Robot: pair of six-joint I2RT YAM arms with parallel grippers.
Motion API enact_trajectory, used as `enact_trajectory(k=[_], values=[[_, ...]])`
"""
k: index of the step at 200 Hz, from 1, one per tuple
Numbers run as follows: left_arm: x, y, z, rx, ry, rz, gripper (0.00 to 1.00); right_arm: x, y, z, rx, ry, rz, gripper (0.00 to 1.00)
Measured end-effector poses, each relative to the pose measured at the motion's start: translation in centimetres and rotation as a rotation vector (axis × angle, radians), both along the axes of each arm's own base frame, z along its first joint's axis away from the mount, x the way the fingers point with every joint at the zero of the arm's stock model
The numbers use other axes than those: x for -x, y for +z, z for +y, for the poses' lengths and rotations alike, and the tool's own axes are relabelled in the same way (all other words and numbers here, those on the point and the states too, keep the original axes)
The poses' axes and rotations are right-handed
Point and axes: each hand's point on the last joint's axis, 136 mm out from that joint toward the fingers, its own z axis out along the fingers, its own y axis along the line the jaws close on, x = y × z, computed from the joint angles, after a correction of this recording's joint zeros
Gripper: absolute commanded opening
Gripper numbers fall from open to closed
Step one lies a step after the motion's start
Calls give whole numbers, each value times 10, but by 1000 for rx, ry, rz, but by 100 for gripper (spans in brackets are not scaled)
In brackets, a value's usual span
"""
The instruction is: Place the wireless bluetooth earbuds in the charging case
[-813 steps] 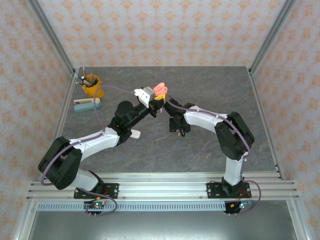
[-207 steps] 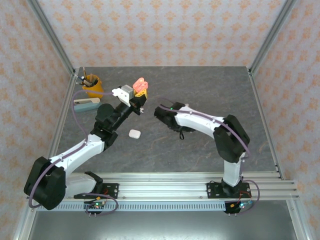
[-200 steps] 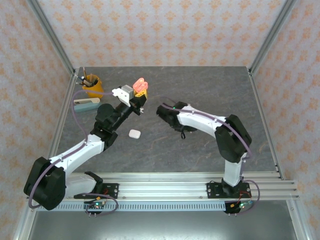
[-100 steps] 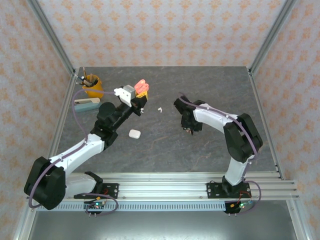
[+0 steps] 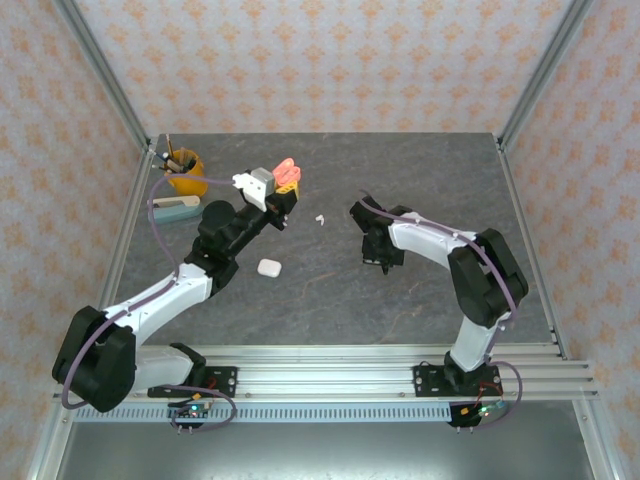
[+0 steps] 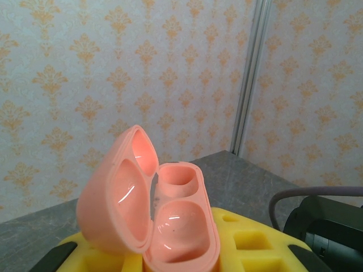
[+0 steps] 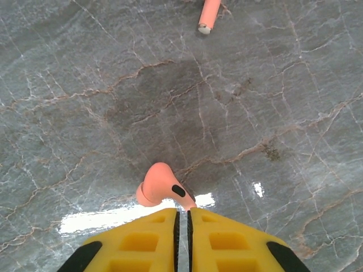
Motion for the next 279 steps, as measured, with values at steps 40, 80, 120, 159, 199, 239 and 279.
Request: enact_trajectory(k=[40, 80, 120, 159, 199, 239, 279], values=[[0, 0, 0, -1, -1, 1, 0, -12, -13, -9, 1, -43, 19, 13], [0, 0, -1, -2, -3, 4, 0, -25, -19, -29, -29, -121, 27, 13], [0, -2, -1, -5, -3, 9, 0, -27, -14, -36, -79, -170, 21, 15], [0, -1, -1, -5, -3, 8, 0, -26, 26, -30, -157, -178, -64, 21], [-1, -3, -1, -6, -3, 12, 0, -21, 45, 9, -206, -86, -85, 19], [-3, -8, -2, -11, -3, 23, 0, -7, 21, 49, -191, -9, -15, 18], [-3, -8, -2, -11, -3, 23, 0, -7, -1, 58, -161, -13, 33, 18]])
